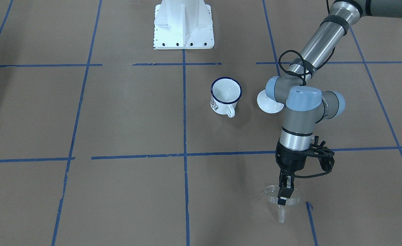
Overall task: Place funnel on cup
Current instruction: 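Grasp the clear glass funnel with the left gripper and lift it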
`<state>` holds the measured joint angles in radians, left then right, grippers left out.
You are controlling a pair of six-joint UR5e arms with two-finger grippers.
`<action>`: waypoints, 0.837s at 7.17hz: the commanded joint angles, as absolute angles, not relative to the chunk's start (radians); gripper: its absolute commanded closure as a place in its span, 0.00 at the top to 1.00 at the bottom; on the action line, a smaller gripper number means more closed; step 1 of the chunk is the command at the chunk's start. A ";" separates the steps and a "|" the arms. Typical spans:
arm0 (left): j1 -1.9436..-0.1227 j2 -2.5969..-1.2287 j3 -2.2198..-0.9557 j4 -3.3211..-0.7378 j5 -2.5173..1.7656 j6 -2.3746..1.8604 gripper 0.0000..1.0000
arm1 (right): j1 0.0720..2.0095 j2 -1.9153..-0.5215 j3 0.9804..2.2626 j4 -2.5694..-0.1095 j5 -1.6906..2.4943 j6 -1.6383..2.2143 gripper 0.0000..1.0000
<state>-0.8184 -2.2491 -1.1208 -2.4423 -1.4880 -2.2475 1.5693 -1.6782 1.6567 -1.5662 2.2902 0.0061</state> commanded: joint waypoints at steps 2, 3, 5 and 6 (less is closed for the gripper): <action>-0.816 -2.247 -1.121 -2.442 -1.488 -2.247 0.32 | 1.569 -1.678 1.657 -1.566 2.290 0.006 1.00; -0.816 -2.246 -1.120 -2.442 -1.488 -2.235 0.21 | 1.569 -1.678 1.657 -1.566 2.290 0.006 1.00; -0.816 -2.243 -1.129 -2.439 -1.489 -2.154 0.00 | 1.569 -1.678 1.657 -1.566 2.290 0.006 1.00; -0.816 -2.235 -1.144 -2.439 -1.491 -2.146 0.00 | 1.569 -1.678 1.657 -1.566 2.290 0.006 1.00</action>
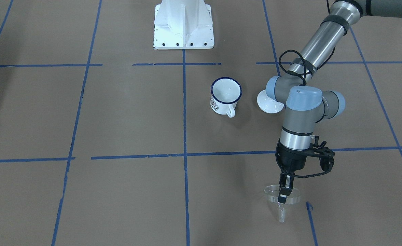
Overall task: Place funnel on cup
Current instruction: 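Grasp the clear glass funnel with the left gripper and lift it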
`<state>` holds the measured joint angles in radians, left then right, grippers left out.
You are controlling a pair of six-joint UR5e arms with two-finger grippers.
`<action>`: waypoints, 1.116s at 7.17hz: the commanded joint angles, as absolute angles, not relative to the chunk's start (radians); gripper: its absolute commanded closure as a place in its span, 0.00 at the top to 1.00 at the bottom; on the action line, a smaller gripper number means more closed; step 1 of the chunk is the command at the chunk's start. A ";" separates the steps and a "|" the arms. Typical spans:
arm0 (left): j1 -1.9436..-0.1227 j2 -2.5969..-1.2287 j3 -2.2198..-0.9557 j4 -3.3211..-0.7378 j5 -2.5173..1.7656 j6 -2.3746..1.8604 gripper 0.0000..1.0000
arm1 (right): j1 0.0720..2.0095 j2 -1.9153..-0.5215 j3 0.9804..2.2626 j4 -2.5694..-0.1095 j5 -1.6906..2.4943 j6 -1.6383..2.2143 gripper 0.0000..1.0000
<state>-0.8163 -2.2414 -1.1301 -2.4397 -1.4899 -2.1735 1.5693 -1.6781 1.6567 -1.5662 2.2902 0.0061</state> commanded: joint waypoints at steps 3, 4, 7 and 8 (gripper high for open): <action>-0.839 -2.215 -1.409 -2.293 -1.579 -2.118 0.00 | 1.569 -1.678 1.657 -1.566 2.290 0.006 1.00; -0.862 -2.217 -1.545 -2.163 -1.633 -2.117 0.00 | 1.569 -1.678 1.657 -1.566 2.290 0.006 1.00; -0.884 -2.246 -1.883 -1.709 -1.776 -2.079 0.00 | 1.569 -1.678 1.657 -1.566 2.290 0.006 1.00; -0.881 -2.249 -1.914 -1.621 -1.907 -2.016 0.00 | 1.569 -1.678 1.657 -1.566 2.290 0.006 1.00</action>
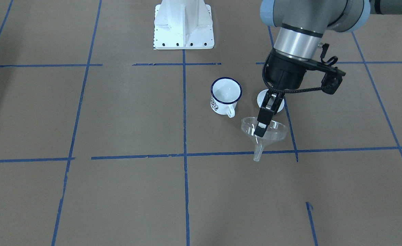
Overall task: Place funnel on cup
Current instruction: 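Carry the funnel over the open mug with the left gripper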
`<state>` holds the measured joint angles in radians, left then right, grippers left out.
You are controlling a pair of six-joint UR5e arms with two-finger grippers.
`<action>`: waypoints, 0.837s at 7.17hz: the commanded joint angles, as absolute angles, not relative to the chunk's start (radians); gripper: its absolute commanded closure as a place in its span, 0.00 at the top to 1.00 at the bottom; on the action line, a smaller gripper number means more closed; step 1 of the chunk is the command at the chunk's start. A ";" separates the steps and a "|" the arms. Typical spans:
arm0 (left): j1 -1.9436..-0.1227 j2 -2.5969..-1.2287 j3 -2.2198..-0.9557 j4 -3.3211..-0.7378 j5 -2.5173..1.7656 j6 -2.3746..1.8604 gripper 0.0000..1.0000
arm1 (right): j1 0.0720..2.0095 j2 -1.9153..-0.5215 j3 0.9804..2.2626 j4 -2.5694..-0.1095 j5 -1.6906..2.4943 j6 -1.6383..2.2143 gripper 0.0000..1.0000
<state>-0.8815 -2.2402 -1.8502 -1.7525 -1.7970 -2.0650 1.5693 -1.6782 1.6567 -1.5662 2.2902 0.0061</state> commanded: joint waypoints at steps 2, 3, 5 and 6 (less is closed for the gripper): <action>-0.824 -2.313 -1.931 -1.441 -2.031 -1.923 0.00 | 1.569 -1.678 1.657 -1.566 2.290 0.006 1.00; -0.789 -2.369 -1.928 -1.284 -2.069 -1.826 0.00 | 1.569 -1.678 1.657 -1.566 2.290 0.006 1.00; -0.743 -2.430 -1.890 -1.092 -2.111 -1.670 0.00 | 1.569 -1.678 1.657 -1.566 2.290 0.006 1.00; -0.729 -2.463 -1.820 -1.048 -2.111 -1.623 0.00 | 1.569 -1.678 1.657 -1.566 2.290 0.006 1.00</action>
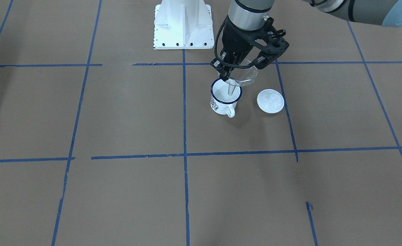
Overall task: Place funnel on cup
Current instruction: 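Carry the funnel over the open mug with the left gripper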
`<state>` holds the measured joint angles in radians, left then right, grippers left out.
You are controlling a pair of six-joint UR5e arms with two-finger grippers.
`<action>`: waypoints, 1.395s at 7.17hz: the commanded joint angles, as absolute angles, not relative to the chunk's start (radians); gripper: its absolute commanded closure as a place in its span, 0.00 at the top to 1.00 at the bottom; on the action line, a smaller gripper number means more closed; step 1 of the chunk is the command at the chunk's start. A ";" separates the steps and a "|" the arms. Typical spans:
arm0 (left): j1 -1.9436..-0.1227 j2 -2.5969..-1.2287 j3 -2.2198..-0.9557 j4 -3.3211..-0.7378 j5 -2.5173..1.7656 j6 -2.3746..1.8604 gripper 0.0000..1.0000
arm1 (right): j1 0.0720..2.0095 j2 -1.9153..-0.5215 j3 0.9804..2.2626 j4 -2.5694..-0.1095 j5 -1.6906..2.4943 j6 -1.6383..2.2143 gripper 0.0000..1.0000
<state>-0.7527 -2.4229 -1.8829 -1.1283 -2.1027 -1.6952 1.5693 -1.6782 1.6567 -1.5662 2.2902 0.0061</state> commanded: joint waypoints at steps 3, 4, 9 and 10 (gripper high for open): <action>-0.672 -2.464 -1.752 -1.089 -2.111 -1.575 0.00 | 1.569 -1.678 1.657 -1.566 2.290 0.006 1.00; -0.646 -2.421 -1.750 -1.139 -2.109 -1.575 0.00 | 1.569 -1.678 1.657 -1.566 2.290 0.006 1.00; -0.600 -2.375 -1.677 -1.262 -2.102 -1.575 0.00 | 1.569 -1.678 1.657 -1.566 2.290 0.006 1.00; -0.600 -2.376 -1.677 -1.262 -2.100 -1.575 0.00 | 1.569 -1.678 1.657 -1.566 2.290 0.006 1.00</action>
